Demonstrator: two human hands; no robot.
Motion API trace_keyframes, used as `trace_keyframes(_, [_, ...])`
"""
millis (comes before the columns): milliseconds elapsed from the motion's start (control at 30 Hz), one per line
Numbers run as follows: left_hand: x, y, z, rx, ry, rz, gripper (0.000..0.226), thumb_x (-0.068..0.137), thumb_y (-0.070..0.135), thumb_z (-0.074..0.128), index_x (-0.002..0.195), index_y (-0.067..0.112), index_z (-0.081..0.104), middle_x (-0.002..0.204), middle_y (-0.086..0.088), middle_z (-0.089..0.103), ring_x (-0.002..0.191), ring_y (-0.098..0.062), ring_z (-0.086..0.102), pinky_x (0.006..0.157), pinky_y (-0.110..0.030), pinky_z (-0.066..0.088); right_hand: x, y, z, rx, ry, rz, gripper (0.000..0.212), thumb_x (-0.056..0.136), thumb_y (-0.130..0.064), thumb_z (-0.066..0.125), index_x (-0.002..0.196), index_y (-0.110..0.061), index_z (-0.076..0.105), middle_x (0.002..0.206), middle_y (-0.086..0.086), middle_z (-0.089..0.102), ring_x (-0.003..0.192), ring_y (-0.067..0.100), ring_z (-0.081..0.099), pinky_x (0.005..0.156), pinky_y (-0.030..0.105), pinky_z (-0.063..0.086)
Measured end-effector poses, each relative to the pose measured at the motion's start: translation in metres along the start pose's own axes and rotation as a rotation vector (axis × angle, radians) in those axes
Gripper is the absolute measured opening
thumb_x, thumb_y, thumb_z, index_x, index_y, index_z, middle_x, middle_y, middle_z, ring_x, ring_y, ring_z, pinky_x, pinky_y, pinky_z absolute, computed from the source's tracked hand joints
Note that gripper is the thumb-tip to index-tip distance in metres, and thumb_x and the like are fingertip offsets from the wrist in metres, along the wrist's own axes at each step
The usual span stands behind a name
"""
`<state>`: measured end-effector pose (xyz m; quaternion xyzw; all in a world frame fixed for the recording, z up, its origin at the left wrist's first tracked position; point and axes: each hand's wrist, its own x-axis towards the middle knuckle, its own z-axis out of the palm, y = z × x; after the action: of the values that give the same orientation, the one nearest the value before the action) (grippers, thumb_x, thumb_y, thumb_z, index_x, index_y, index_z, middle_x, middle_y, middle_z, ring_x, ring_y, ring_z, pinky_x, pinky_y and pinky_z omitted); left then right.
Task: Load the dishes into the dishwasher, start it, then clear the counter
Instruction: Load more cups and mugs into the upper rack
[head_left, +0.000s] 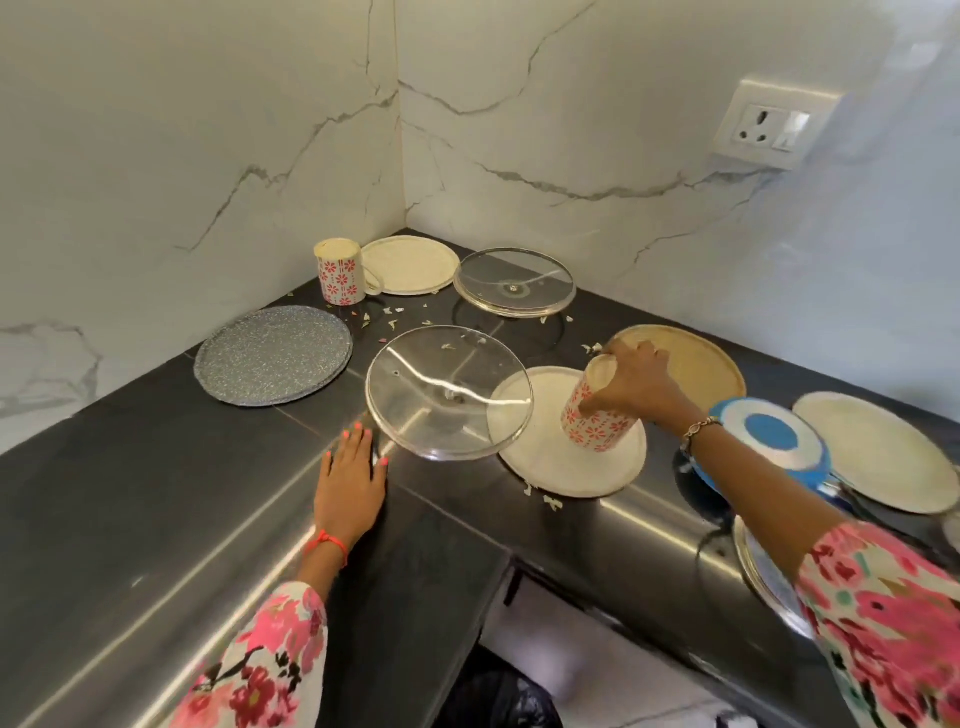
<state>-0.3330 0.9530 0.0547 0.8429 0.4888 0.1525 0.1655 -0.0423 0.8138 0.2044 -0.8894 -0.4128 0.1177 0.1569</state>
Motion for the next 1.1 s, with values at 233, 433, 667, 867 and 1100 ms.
trace_keyframes(233, [-0.154,0.034,0.010,0.124,-0.010,-0.063,0.051,0.092,0.032,0.034,0.129,0.000,0.049,0.140,-0.019,0.044,0.132,-0.032,0.040,0.105,-0.051,0.033,-0.143,0.025,0.013,0.001,-0.069,-0.091,0.085,0.064,-0.038,0.079,0.133,-0.020,0.033,0.132,0.013,0.029,0.129,0.033,0.022,0.098,0.046,0.039])
trace_keyframes(433, [-0.296,0.066,0.022,0.147,-0.068,0.037,0.061,0.084,0.019,0.055,0.139,0.004,0.033,0.151,-0.019,0.021,0.142,-0.032,0.015,0.115,-0.046,0.010,-0.279,0.067,0.031,-0.016,-0.091,-0.116,0.085,0.061,-0.041,0.080,0.130,-0.017,0.036,0.128,0.013,0.032,0.123,0.037,0.032,0.095,0.045,0.040])
trace_keyframes(667, [-0.443,0.096,0.022,-0.064,-0.376,0.092,0.052,0.091,0.015,0.042,0.140,0.003,0.029,0.144,-0.014,0.037,0.133,-0.025,0.036,0.109,-0.029,0.025,-0.414,0.126,0.068,0.039,-0.189,-0.014,0.084,0.063,-0.036,0.080,0.130,-0.014,0.035,0.132,0.016,0.028,0.118,0.043,0.042,0.092,0.047,0.047])
trace_keyframes(867, [-0.559,0.096,0.055,-0.064,-0.591,0.085,0.038,0.094,0.013,0.042,0.132,0.007,0.043,0.139,-0.011,0.045,0.128,-0.023,0.042,0.103,-0.026,0.030,-0.535,0.174,0.119,0.008,-0.186,0.059,0.077,0.063,-0.037,0.079,0.124,-0.013,0.040,0.124,0.014,0.040,0.109,0.036,0.048,0.084,0.041,0.048])
trace_keyframes(1100, [-0.698,0.100,0.076,-0.100,-0.707,0.156,0.040,0.094,0.018,0.044,0.133,0.013,0.042,0.140,-0.005,0.043,0.129,-0.017,0.040,0.107,-0.023,0.027,-0.694,0.218,0.162,0.075,-0.262,0.192,0.079,0.065,-0.030,0.080,0.129,-0.012,0.036,0.126,0.014,0.043,0.118,0.037,0.043,0.093,0.045,0.045])
